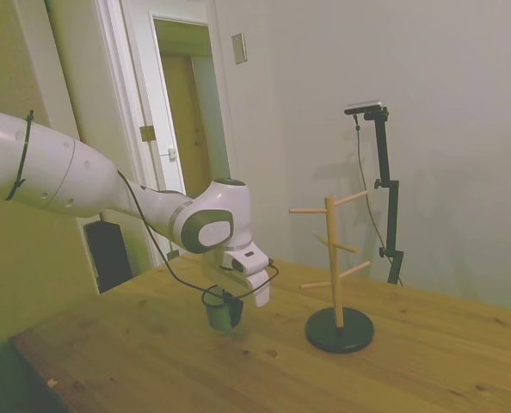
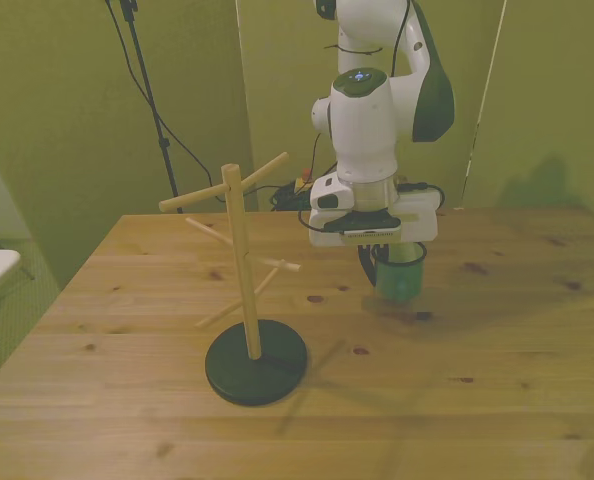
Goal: Unload the mug
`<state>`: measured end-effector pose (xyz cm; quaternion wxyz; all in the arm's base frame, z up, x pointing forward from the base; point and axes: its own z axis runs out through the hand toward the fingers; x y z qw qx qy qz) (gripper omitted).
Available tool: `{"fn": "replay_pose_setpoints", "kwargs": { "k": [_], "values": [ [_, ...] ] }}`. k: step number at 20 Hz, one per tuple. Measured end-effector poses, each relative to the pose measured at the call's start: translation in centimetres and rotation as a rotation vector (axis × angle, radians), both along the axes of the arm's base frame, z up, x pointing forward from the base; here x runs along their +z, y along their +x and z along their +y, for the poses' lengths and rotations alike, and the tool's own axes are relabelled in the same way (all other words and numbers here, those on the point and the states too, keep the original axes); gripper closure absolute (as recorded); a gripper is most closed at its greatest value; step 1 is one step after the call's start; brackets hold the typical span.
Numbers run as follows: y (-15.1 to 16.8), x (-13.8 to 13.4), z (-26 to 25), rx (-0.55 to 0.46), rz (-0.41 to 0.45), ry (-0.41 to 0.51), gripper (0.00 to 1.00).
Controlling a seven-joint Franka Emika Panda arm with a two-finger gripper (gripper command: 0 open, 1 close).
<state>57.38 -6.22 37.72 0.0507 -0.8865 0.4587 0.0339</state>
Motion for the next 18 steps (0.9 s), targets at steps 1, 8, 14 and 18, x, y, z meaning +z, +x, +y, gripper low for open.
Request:
{"fn": "replay_pose_setpoints", "kwargs": {
  "k": [1,8,14,18],
  "values": [
    [-0.1,-0.3,0.1,0.001,0.011,0.001,1.0],
    [-0.5,-2.3,0.9,0.011,0.052,-0.007,1.0],
    [-0.5,-2.5,1.1,0.014,0.056,-0.015,1.0],
    [-0.5,-2.5,1.0,0.012,0.057,-0.015,0.0]
  ]
}}
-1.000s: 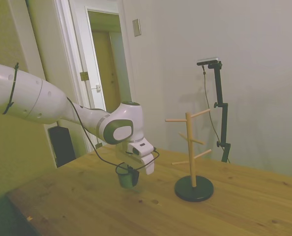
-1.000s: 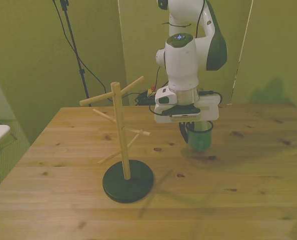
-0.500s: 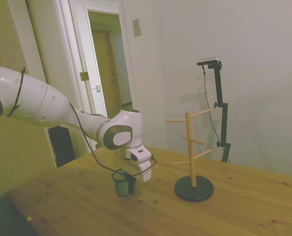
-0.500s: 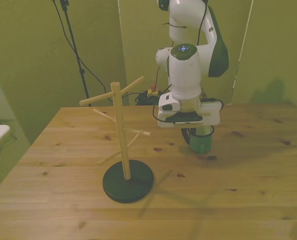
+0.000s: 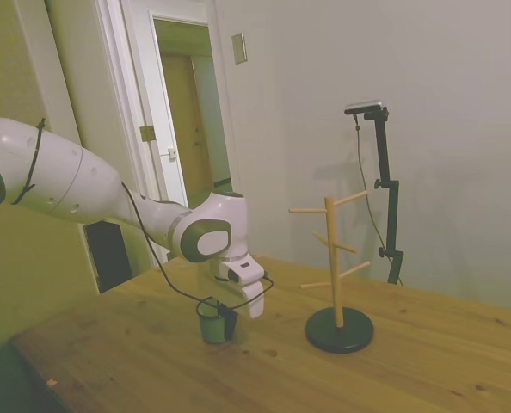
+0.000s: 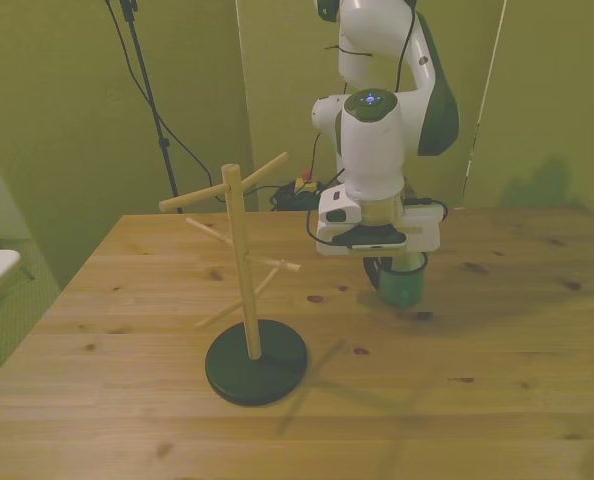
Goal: Unload the mug
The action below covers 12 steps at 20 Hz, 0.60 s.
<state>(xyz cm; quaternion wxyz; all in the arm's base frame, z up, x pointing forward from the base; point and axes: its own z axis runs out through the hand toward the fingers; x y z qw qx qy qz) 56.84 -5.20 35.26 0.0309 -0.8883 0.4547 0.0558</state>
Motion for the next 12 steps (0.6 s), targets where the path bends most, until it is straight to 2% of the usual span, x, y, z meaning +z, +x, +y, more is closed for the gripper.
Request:
{"fn": "replay_pose_setpoints", "kwargs": {
  "k": [8,12],
  "values": [
    [0.0,0.3,-0.1,0.007,-0.006,-0.001,0.0],
    [-0.1,1.5,-0.2,0.02,-0.027,-0.001,0.0]
  ]
}}
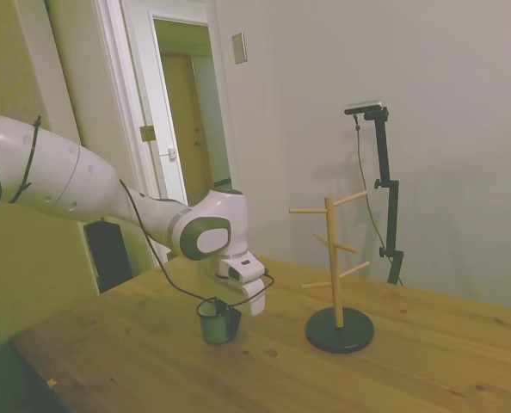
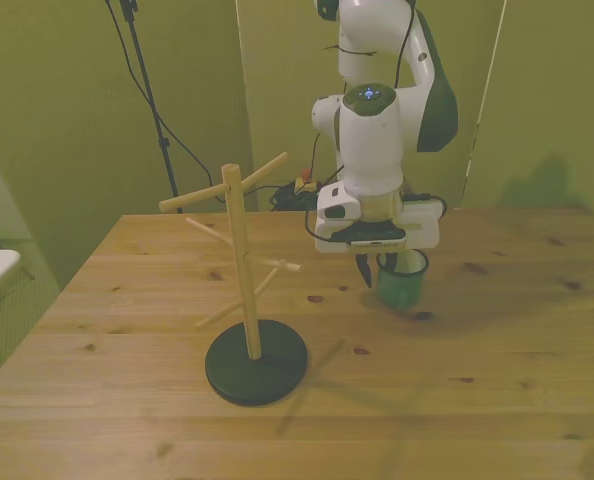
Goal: Unload the mug
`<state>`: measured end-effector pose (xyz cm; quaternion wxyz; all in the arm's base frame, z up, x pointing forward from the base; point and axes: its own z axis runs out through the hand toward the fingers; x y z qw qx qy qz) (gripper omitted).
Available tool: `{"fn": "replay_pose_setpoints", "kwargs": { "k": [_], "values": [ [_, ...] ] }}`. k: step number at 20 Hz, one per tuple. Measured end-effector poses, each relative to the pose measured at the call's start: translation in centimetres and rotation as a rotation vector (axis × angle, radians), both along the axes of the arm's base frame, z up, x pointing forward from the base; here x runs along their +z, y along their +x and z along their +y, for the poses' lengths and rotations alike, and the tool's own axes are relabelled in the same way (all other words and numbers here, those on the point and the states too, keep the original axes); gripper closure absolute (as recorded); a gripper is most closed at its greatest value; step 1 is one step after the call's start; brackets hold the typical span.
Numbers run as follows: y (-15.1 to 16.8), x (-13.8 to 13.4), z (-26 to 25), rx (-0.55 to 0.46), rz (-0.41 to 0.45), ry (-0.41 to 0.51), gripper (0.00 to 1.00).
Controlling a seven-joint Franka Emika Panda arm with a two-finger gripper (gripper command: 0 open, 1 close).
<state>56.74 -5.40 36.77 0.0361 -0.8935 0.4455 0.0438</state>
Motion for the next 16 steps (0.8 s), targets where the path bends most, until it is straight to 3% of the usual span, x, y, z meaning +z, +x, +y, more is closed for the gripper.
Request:
{"fn": "replay_pose_setpoints", "kwargs": {
  "k": [10,16],
  "values": [
    [-3.2,6.8,-0.2,0.024,-0.108,-0.001,0.0],
    [-5.8,10.6,4.2,0.111,-0.199,-0.027,0.0]
  ]
}}
